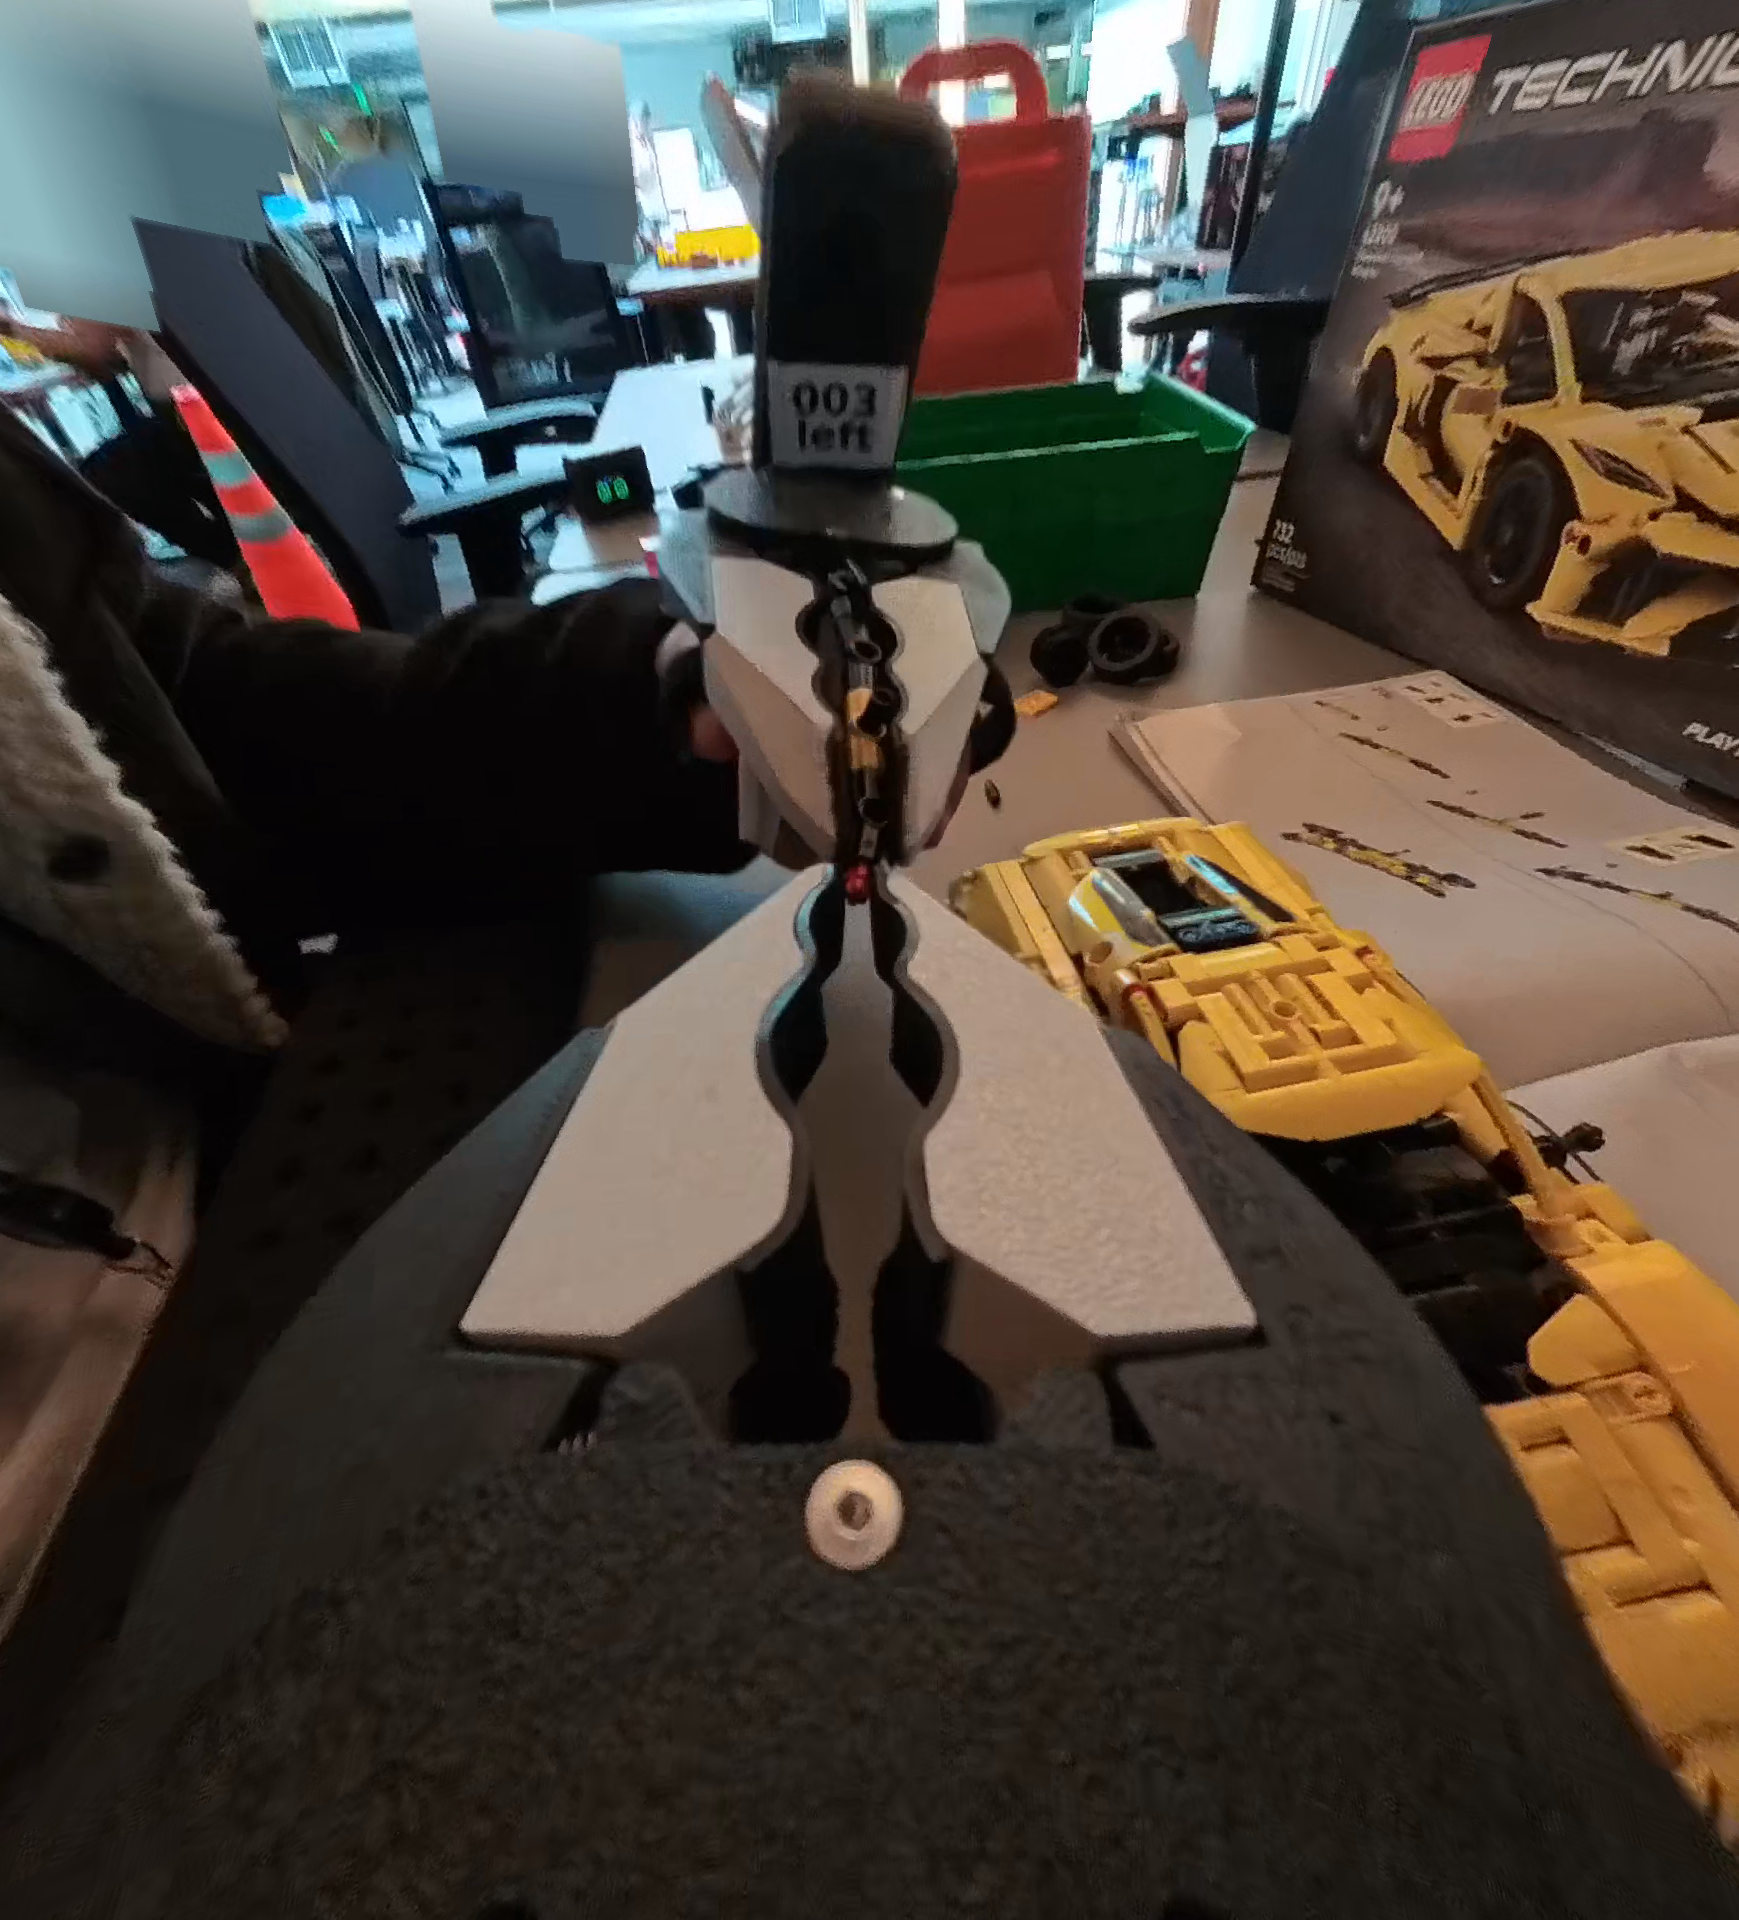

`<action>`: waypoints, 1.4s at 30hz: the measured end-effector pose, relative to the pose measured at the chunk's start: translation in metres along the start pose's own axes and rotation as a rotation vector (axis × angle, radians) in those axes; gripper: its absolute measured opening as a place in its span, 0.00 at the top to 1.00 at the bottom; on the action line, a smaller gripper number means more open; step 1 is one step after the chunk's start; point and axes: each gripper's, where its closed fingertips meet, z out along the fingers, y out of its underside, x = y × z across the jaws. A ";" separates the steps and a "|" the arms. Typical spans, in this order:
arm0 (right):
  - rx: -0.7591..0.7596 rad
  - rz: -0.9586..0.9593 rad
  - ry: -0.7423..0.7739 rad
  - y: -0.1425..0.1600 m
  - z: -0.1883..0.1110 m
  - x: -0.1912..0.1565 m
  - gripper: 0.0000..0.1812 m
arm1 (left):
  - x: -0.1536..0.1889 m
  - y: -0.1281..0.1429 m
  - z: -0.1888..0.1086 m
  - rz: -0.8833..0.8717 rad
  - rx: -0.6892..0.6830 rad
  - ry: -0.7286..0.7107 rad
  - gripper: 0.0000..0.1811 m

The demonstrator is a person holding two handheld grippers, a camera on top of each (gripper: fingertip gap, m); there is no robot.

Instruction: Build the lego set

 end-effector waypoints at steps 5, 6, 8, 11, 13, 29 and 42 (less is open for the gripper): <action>-0.053 -0.021 0.101 0.009 0.013 0.010 0.93 | -0.019 0.003 -0.017 0.085 -0.074 -0.140 0.95; -0.106 -0.046 0.094 0.018 0.018 0.007 0.89 | -0.030 -0.001 -0.026 0.087 -0.054 -0.203 0.95; -0.285 -0.043 0.030 0.048 0.032 -0.008 0.84 | -0.055 -0.016 -0.050 0.069 0.037 -0.344 0.95; -0.476 -0.065 -0.032 0.084 0.059 -0.037 0.83 | -0.073 -0.038 -0.083 0.033 0.194 -0.443 0.96; -0.544 -0.145 -0.029 0.099 0.073 -0.049 0.82 | -0.078 -0.043 -0.093 0.039 0.230 -0.486 0.96; -0.610 -0.283 0.022 0.115 0.093 -0.038 0.91 | -0.074 -0.046 -0.089 0.045 0.233 -0.469 0.95; -0.484 0.002 -0.027 0.092 0.082 -0.032 0.99 | -0.075 -0.043 -0.086 0.041 0.223 -0.465 0.95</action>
